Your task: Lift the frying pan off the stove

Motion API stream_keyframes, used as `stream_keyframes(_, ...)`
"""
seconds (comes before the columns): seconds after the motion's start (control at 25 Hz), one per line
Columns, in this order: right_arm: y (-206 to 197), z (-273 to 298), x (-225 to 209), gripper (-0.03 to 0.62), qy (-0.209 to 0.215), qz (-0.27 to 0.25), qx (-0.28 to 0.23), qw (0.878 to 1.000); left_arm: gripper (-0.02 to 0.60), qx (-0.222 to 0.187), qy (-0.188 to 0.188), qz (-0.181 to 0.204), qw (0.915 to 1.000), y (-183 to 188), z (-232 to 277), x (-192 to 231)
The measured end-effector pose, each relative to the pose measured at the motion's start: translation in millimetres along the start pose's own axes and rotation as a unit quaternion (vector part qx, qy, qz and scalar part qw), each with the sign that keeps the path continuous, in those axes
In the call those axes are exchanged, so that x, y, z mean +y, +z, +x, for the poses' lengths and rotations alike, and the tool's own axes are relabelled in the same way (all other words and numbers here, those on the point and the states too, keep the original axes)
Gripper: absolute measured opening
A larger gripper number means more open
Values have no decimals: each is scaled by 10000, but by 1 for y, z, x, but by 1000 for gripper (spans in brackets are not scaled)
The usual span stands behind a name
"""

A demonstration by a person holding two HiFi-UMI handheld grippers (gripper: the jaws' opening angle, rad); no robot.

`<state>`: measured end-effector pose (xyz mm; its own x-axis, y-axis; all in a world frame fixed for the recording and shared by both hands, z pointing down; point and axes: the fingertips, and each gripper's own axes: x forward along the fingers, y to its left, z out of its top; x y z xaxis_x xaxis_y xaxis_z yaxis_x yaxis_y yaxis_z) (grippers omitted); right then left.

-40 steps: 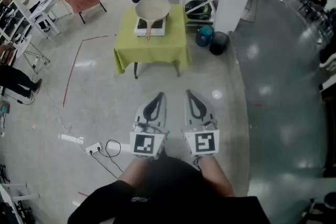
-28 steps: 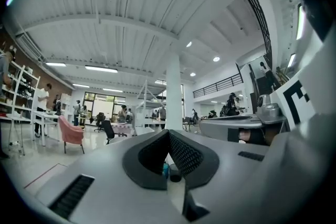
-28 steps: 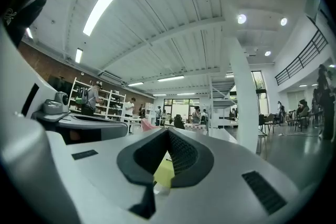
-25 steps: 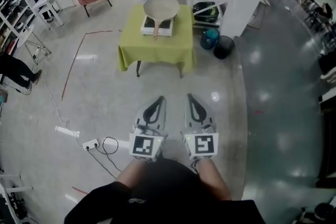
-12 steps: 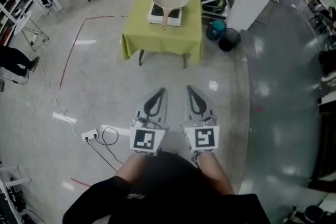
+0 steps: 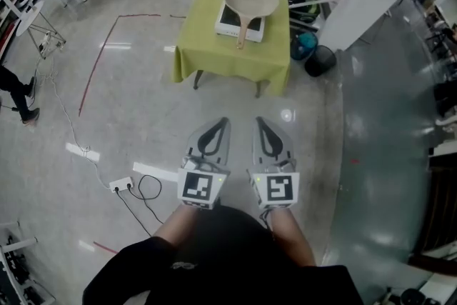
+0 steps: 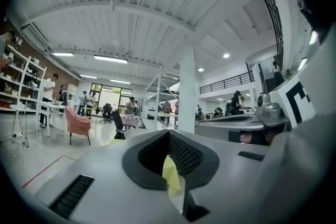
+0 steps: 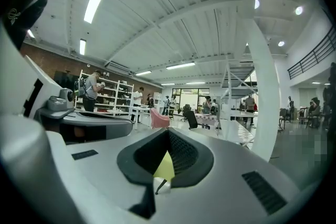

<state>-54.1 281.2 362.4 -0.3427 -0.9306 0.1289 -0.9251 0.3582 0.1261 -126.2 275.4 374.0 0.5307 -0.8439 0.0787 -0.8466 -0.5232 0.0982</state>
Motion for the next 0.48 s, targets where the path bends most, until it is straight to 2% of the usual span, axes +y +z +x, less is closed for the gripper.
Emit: stream_keyframes(0.48,-4,61,-2,15,-517,84,147,9985,43,157,-692,111,9974,1,41,48)
